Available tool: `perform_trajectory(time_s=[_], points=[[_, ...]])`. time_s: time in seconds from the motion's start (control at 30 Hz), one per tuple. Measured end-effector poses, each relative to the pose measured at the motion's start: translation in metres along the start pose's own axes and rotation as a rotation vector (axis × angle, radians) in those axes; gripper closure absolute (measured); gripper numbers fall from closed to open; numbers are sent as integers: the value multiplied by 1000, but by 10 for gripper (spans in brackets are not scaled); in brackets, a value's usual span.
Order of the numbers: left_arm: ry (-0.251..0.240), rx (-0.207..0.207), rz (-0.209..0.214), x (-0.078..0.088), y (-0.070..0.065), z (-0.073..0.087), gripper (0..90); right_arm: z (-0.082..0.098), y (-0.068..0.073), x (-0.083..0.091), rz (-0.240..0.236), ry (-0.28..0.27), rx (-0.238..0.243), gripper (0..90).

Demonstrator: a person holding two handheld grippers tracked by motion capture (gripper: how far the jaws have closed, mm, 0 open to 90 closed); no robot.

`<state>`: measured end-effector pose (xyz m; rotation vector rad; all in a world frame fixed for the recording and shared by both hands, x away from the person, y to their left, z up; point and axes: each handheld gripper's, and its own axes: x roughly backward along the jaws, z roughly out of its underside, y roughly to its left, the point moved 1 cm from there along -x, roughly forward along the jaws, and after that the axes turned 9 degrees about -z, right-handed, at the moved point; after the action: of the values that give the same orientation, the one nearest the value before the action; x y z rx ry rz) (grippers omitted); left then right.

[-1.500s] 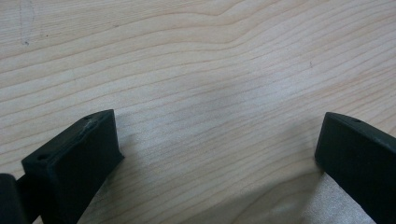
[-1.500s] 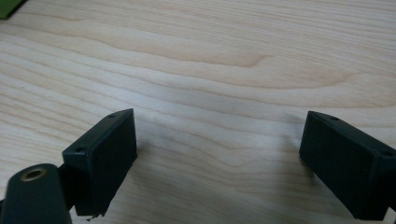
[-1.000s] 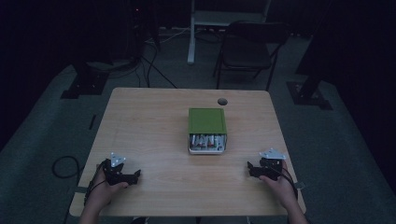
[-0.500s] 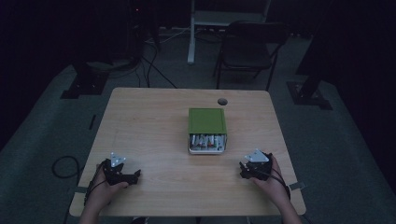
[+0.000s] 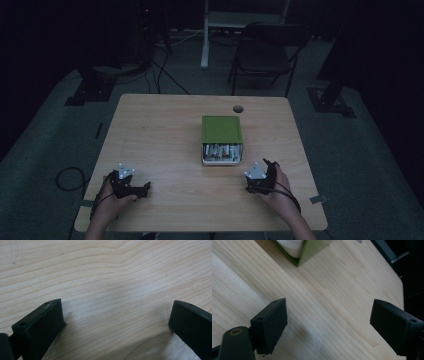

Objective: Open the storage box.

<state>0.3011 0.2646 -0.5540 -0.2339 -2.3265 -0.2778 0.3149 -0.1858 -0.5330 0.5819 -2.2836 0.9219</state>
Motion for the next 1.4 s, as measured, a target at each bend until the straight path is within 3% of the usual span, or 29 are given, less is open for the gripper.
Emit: perform_trajectory(time_s=[0.17,0.4,0.43,0.5,0.73,0.8,0.83,1.0,1.17,1.23,1.4], points=[[0,1,0,0,0,0,1,-9,10,-2,42,2,95,166],[0,0,-1,0,0,0,1,-21,20,-1,109,-22,188,271],[0,0,0,0,0,0,1,-24,23,0,137,-14,247,316],[0,0,0,0,0,0,1,-28,28,1,157,0,313,348],[0,0,0,0,0,0,1,-37,46,1,150,-24,413,383],[0,1,-1,0,0,0,1,-38,47,1,152,-30,422,391],[0,0,0,0,0,0,1,-41,51,1,150,-21,458,418],[0,0,0,0,0,0,1,-48,58,0,158,-26,501,461],[-1,0,0,0,0,0,1,-52,64,-4,200,-30,608,559],[0,0,-1,0,0,0,1,-54,65,-7,175,-9,636,570],[-1,0,0,0,0,0,1,-55,68,-12,215,10,704,606]])
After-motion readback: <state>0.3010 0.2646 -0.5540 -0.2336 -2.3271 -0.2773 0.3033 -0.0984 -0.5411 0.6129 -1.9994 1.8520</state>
